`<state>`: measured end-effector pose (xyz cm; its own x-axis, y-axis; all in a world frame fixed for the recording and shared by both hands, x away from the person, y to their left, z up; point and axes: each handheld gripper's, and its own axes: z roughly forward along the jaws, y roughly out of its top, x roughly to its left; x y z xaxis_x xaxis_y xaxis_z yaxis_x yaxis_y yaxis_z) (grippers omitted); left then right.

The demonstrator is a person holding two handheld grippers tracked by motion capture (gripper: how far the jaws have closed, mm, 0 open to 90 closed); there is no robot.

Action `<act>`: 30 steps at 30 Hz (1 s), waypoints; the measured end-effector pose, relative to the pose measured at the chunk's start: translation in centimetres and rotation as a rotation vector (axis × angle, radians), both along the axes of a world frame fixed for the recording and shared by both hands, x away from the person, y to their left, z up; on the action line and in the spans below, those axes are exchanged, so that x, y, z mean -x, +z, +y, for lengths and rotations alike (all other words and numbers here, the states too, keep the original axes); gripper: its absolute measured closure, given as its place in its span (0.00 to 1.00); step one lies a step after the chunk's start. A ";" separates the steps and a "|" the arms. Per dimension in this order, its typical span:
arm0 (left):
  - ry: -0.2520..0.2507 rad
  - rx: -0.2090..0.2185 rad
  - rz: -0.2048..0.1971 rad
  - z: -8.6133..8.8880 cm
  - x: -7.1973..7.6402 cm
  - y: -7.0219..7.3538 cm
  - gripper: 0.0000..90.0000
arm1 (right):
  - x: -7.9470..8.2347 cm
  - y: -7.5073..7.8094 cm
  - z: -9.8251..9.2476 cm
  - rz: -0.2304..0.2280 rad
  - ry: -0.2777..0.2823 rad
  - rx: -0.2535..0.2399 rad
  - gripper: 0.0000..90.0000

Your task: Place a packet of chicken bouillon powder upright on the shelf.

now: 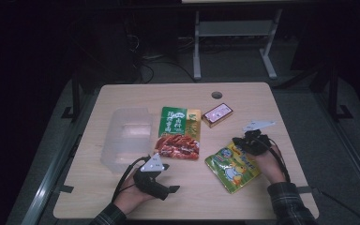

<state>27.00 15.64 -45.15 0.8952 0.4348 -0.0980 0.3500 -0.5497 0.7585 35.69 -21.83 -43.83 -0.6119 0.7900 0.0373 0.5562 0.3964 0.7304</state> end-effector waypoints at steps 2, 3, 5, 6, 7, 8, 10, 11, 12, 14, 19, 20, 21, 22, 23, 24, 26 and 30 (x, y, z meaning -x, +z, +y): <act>-0.001 -0.001 0.001 0.0 0.0 0.0 0.15 | -0.2 0.1 -1.4 -0.010 -0.039 0.006 1.00; 0.000 -0.001 0.000 0.0 0.0 0.0 0.15 | -0.3 0.2 -2.1 -0.007 -0.058 0.005 1.00; 0.000 -0.001 0.000 0.0 0.0 0.0 0.15 | -0.4 0.0 -3.4 -0.003 -0.087 0.027 1.00; -0.002 -0.003 0.000 0.0 0.0 0.0 0.15 | -0.4 -0.1 -4.0 0.000 -0.102 0.035 1.00; -0.002 -0.003 0.001 0.0 0.0 0.0 0.15 | -0.4 -0.2 -4.7 0.009 -0.117 0.046 1.00; -0.002 -0.003 0.001 0.0 0.0 0.0 0.15 | -0.4 -0.3 -5.2 0.014 -0.132 0.054 1.00; -0.003 -0.004 0.002 0.0 0.0 0.0 0.15 | -0.3 -0.4 -6.4 0.017 -0.157 0.053 1.00; -0.003 -0.003 0.002 0.0 0.0 -0.1 0.15 | -0.3 -0.5 -6.9 0.019 -0.167 0.054 1.00; -0.004 -0.003 0.003 0.0 0.0 -0.1 0.15 | -0.3 -0.7 -7.4 0.026 -0.174 0.057 1.00; -0.003 -0.004 0.005 0.0 0.0 -0.1 0.15 | -0.3 -1.1 -8.0 0.044 -0.180 0.047 1.00; -0.009 -0.008 0.005 -0.1 0.0 -0.1 0.15 | -0.9 -2.3 -8.0 0.093 -0.154 0.055 1.00; -0.009 -0.008 0.006 -0.1 0.0 -0.1 0.15 | -0.9 -2.3 -8.0 0.093 -0.154 0.055 1.00; -0.007 -0.007 0.009 -0.1 0.0 -0.1 0.15 | -0.9 -2.4 -7.9 0.092 -0.154 0.063 1.00; -0.007 -0.005 0.008 -0.1 0.0 -0.1 0.15 | -0.9 -2.4 -7.9 0.096 -0.155 0.062 1.00; -0.006 -0.005 0.009 0.0 0.0 -0.1 0.15 | -0.9 -2.4 -8.0 0.095 -0.152 0.056 1.00; -0.006 -0.004 0.008 0.0 0.0 -0.2 0.15 | -0.9 -2.4 -8.1 0.097 -0.151 0.053 1.00; -0.007 -0.005 0.009 0.0 0.0 -0.2 0.15 | -0.9 -2.4 -8.1 0.099 -0.149 0.049 1.00; -0.010 -0.008 0.011 -0.1 0.0 -0.2 0.15 | -0.9 -2.4 -7.8 0.102 -0.130 0.042 1.00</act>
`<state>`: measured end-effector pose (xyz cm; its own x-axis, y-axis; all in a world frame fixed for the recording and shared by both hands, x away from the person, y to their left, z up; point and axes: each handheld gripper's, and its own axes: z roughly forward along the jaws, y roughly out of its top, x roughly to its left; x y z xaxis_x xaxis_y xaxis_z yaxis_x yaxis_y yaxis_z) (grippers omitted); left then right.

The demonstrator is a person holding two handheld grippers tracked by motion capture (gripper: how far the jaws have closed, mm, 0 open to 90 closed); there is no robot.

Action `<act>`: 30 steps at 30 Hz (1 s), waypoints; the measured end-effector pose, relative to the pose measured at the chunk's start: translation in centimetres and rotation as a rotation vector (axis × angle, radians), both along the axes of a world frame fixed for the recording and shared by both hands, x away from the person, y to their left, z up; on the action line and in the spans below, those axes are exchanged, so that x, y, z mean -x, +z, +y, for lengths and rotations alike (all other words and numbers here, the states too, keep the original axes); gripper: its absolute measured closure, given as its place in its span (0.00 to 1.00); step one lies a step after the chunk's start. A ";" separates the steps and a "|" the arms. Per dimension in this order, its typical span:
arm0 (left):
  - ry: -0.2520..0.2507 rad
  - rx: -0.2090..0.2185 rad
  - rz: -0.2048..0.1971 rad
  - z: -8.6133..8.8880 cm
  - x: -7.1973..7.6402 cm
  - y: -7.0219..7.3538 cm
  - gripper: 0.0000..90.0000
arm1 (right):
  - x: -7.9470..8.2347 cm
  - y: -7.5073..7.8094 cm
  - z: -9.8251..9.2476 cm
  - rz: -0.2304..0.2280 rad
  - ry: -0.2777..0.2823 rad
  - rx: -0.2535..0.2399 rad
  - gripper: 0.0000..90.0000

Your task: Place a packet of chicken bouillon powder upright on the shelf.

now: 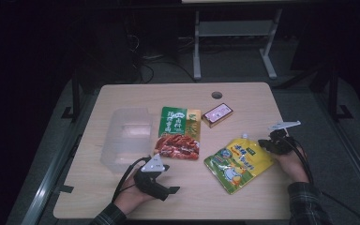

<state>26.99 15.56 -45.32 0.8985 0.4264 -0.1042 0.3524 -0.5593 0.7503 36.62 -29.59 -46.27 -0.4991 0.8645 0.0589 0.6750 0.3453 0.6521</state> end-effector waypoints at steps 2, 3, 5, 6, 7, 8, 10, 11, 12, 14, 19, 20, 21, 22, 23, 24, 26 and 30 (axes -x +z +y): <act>-0.001 -0.002 0.000 0.0 0.0 0.0 0.15 | 0.0 0.0 0.3 0.002 0.018 0.002 1.00; -0.001 -0.002 0.000 0.0 0.0 0.0 0.15 | 0.0 0.0 0.4 0.002 0.027 0.000 1.00; 0.000 0.001 0.001 -0.1 0.0 0.0 0.15 | 0.1 0.0 0.7 0.006 0.041 -0.003 1.00; 0.000 0.001 0.002 -0.1 0.0 -0.1 0.15 | 0.2 0.0 0.9 0.012 0.046 -0.009 1.00; 0.000 0.001 0.002 -0.1 0.0 -0.1 0.15 | 0.3 0.0 1.0 0.007 0.059 -0.009 1.00; -0.001 0.002 0.002 -0.1 0.0 0.0 0.15 | 0.4 0.0 1.2 0.012 0.073 -0.013 1.00; -0.003 0.000 0.000 -0.1 0.0 0.0 0.15 | 0.5 0.0 1.7 0.019 0.094 -0.021 1.00; -0.003 -0.001 -0.002 -0.1 0.0 0.0 0.15 | 0.6 0.0 2.0 0.022 0.108 -0.022 1.00; -0.002 -0.002 -0.002 -0.1 0.0 0.0 0.14 | 0.6 0.0 2.4 0.018 0.125 -0.016 1.00; 0.000 0.002 -0.002 -0.1 0.0 0.0 0.14 | 0.9 0.0 3.1 0.032 0.149 -0.017 1.00; 0.003 0.008 -0.003 0.0 0.0 0.1 0.14 | 1.9 0.1 4.6 0.050 0.206 -0.023 1.00; 0.003 0.011 -0.003 0.0 0.0 0.1 0.14 | 2.1 0.0 4.8 0.059 0.213 -0.035 1.00; 0.003 0.015 0.000 -0.1 0.0 0.1 0.14 | 2.4 0.0 5.0 0.068 0.224 -0.039 1.00; 0.002 0.015 0.001 -0.1 0.0 0.1 0.14 | 2.7 -0.1 5.3 0.073 0.235 -0.033 1.00; -0.002 0.012 0.001 -0.1 0.0 0.1 0.14 | 2.9 0.0 5.4 0.075 0.241 -0.031 1.00; -0.007 0.013 0.002 -0.1 0.0 0.1 0.14 | 3.1 0.0 5.6 0.079 0.246 -0.033 1.00; -0.007 0.021 0.010 -0.2 0.0 0.1 0.14 | 3.6 0.1 5.9 0.078 0.262 -0.035 1.00; -0.018 0.018 0.011 -0.4 0.0 0.2 0.14 | 4.5 0.0 7.1 0.084 0.313 -0.044 1.00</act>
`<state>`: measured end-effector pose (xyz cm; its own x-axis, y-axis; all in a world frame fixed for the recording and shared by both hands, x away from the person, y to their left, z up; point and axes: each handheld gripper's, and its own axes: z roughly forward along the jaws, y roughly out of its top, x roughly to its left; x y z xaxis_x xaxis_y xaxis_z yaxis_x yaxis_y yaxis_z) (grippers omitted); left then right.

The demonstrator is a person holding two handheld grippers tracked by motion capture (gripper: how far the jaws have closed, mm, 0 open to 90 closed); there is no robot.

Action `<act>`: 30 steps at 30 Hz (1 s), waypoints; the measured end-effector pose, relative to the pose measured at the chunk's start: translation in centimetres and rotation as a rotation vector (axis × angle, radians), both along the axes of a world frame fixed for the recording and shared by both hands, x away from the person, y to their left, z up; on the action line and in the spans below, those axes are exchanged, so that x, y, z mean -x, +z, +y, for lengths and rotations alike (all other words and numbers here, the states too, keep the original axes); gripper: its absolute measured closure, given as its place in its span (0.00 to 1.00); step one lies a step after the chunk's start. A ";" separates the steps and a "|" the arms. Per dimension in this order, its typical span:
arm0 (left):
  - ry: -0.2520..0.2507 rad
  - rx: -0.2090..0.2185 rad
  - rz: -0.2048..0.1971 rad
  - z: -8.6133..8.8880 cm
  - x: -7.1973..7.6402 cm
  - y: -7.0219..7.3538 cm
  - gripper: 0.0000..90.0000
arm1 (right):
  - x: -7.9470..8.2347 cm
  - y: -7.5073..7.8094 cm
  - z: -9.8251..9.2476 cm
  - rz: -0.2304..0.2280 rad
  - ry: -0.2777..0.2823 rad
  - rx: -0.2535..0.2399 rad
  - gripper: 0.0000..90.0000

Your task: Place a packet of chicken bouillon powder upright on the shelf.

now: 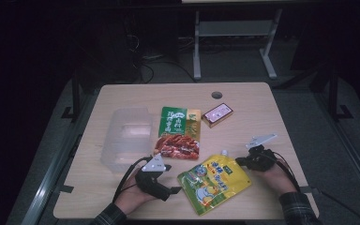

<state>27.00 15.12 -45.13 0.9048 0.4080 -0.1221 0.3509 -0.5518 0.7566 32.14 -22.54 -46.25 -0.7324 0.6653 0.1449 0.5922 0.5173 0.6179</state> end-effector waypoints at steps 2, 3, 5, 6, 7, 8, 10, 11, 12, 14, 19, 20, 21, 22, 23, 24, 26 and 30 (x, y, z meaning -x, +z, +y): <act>-0.003 -0.005 -0.001 -0.1 -0.1 0.0 0.14 | 0.4 0.0 0.8 0.001 0.027 0.001 1.00; -0.006 -0.006 -0.001 -0.2 -0.1 0.0 0.14 | 0.6 0.0 1.2 0.007 0.043 -0.003 1.00; -0.009 -0.009 0.001 -0.4 -0.2 0.1 0.14 | 0.8 0.0 1.7 0.004 0.060 -0.004 1.00; -0.009 -0.006 0.002 -0.5 -0.3 0.2 0.14 | 0.9 0.2 1.8 -0.003 0.065 -0.004 1.00; -0.014 -0.008 0.006 -0.6 -0.4 0.2 0.14 | 1.0 0.4 1.7 -0.003 0.048 -0.011 0.98; -0.015 -0.007 0.009 -0.7 -0.5 0.3 0.14 | 1.1 0.6 1.5 -0.008 0.031 -0.015 0.95; -0.019 -0.007 0.016 -1.2 -0.8 0.4 0.14 | 1.4 0.9 1.1 -0.018 0.005 -0.025 0.89; -0.026 -0.011 0.024 -1.5 -0.9 0.4 0.14 | 1.7 1.0 0.9 -0.021 -0.012 -0.034 0.84; -0.037 -0.015 0.028 -1.8 -1.0 0.5 0.14 | 2.0 1.1 0.7 -0.024 -0.026 -0.039 0.79; -0.044 -0.020 0.036 -2.5 -1.1 0.5 0.14 | 2.6 1.3 0.4 -0.041 -0.042 -0.042 0.65; -0.054 -0.038 0.053 -4.4 -1.6 0.2 0.14 | 4.3 1.6 -0.1 -0.069 -0.088 -0.045 0.47; -0.050 -0.037 0.054 -4.8 -1.8 0.1 0.14 | 4.6 1.6 -0.1 -0.075 -0.094 -0.047 0.44; -0.050 -0.038 0.054 -5.2 -2.1 0.0 0.14 | 5.0 1.6 -0.2 -0.070 -0.099 -0.050 0.43; -0.051 -0.044 0.053 -5.5 -2.4 0.0 0.14 | 5.2 1.6 -0.3 -0.072 -0.099 -0.051 0.41; -0.047 -0.047 0.052 -6.0 -2.7 -0.2 0.14 | 5.5 1.6 -0.4 -0.071 -0.100 -0.053 0.40; -0.051 -0.048 0.055 -6.3 -3.0 -0.3 0.14 | 5.8 1.5 -0.4 -0.074 -0.097 -0.059 0.38; -0.049 -0.055 0.062 -6.9 -3.5 -0.5 0.14 | 6.1 1.5 -0.5 -0.080 -0.093 -0.059 0.36; -0.057 -0.081 0.070 -8.2 -4.6 -1.1 0.14 | 6.6 1.5 -0.6 -0.076 -0.097 -0.065 0.34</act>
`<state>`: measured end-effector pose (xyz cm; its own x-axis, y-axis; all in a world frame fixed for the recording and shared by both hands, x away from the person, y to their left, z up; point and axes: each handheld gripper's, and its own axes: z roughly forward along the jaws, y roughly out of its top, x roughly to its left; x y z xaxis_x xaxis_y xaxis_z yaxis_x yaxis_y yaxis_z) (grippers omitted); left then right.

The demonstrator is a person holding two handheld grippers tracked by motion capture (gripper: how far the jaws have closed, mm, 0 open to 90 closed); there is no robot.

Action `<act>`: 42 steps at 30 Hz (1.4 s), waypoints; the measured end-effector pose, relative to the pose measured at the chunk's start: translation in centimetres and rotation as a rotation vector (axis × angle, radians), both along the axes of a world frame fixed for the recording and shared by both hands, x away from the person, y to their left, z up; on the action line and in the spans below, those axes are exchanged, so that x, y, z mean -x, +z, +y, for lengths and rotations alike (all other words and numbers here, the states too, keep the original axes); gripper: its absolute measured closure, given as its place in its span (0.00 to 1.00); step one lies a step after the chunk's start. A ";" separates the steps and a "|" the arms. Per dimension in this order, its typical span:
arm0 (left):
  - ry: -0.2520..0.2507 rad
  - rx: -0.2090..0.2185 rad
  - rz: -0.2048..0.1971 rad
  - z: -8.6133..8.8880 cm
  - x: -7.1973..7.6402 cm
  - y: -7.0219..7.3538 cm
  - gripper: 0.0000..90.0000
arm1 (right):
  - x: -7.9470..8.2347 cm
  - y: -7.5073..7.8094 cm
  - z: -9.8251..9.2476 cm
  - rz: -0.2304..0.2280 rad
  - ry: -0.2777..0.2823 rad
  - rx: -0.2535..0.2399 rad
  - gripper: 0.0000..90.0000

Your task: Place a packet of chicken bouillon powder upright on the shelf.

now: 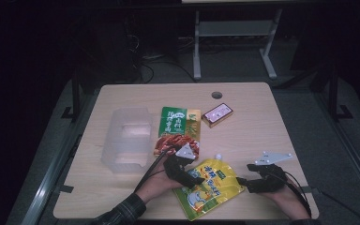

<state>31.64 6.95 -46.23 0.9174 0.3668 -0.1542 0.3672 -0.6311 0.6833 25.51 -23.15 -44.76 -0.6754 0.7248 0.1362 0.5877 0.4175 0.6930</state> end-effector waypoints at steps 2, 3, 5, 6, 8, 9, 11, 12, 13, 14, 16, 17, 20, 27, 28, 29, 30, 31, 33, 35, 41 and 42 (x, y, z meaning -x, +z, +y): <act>0.009 0.007 0.015 -0.5 -0.3 -0.3 0.15 | 0.0 0.0 0.0 -0.006 0.003 -0.005 0.34; 0.011 0.016 0.029 -0.7 -0.4 -0.5 0.15 | 0.0 0.0 0.0 -0.007 0.003 -0.005 0.34; -0.004 0.020 0.042 -0.9 -0.5 -0.7 0.16 | 0.0 0.0 -0.1 -0.018 0.007 -0.005 0.34; -0.012 0.018 0.035 -0.9 -0.4 -0.7 0.18 | 0.0 0.1 -0.1 -0.023 0.004 -0.008 0.34; -0.029 0.004 0.024 -1.1 -0.2 -0.5 0.24 | 0.1 0.2 -0.1 -0.033 0.005 -0.017 0.34; -0.032 -0.002 0.014 -1.3 -0.1 -0.5 0.26 | 0.0 0.3 -0.2 -0.039 0.004 -0.018 0.34; -0.040 -0.033 0.001 -1.5 0.0 -0.4 0.28 | 0.0 0.3 -0.2 -0.039 0.002 -0.020 0.34; -0.030 -0.028 0.010 -1.6 0.1 -0.3 0.31 | 0.0 0.3 -0.2 -0.042 0.002 -0.019 0.34; -0.030 -0.034 0.007 -1.6 0.2 -0.2 0.33 | 0.0 0.4 -0.2 -0.044 0.002 -0.018 0.34; -0.033 -0.042 0.006 -1.6 0.1 -0.2 0.37 | 0.0 0.4 -0.2 -0.046 0.004 -0.017 0.34; -0.020 -0.041 0.005 -1.6 0.1 -0.2 0.42 | 0.0 0.5 -0.2 -0.053 -0.004 -0.019 0.34; -0.021 -0.046 0.001 -1.6 0.1 -0.1 0.45 | 0.1 0.6 -0.2 -0.053 -0.007 -0.021 0.34; -0.019 -0.066 -0.023 -1.5 0.0 0.0 0.63 | 0.1 0.7 -0.2 -0.068 -0.008 -0.023 0.35; 0.003 -0.076 -0.030 -1.3 -0.4 0.0 0.87 | 0.1 0.8 -0.1 -0.071 -0.007 -0.024 0.35; 0.013 -0.065 -0.025 -1.3 -0.4 0.0 0.90 | 0.1 0.9 -0.1 -0.073 -0.008 -0.021 0.35; 0.013 -0.061 -0.020 -1.2 -0.5 -0.1 0.92 | 0.1 0.9 -0.1 -0.073 -0.008 -0.022 0.35; 0.021 -0.045 -0.008 -1.1 -0.6 -0.1 0.94 | 0.1 0.9 -0.1 -0.075 -0.008 -0.024 0.35; 0.028 -0.029 0.002 -1.0 -0.6 -0.2 0.95 | 0.1 0.9 -0.1 -0.074 -0.009 -0.024 0.35; 0.025 -0.018 0.015 -0.8 -0.8 -0.2 0.96 | 0.0 0.9 -0.1 -0.073 -0.010 -0.027 0.35; 0.029 0.014 0.035 -0.6 -0.9 -0.2 0.98 | 0.0 0.9 -0.1 -0.073 -0.010 -0.022 0.35; 0.054 0.075 0.035 -0.1 -0.9 0.4 0.99 | 0.0 1.0 -0.4 -0.077 -0.014 -0.034 0.34; 0.060 0.086 0.030 0.1 -0.9 0.7 0.99 | 0.0 1.0 -0.4 -0.073 -0.016 -0.040 0.34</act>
<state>32.54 7.00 -45.54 0.8886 0.4051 -0.2149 0.4239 -0.5466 0.7222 25.52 -23.58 -43.76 -0.6726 0.7308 0.1162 0.5418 0.3795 0.7499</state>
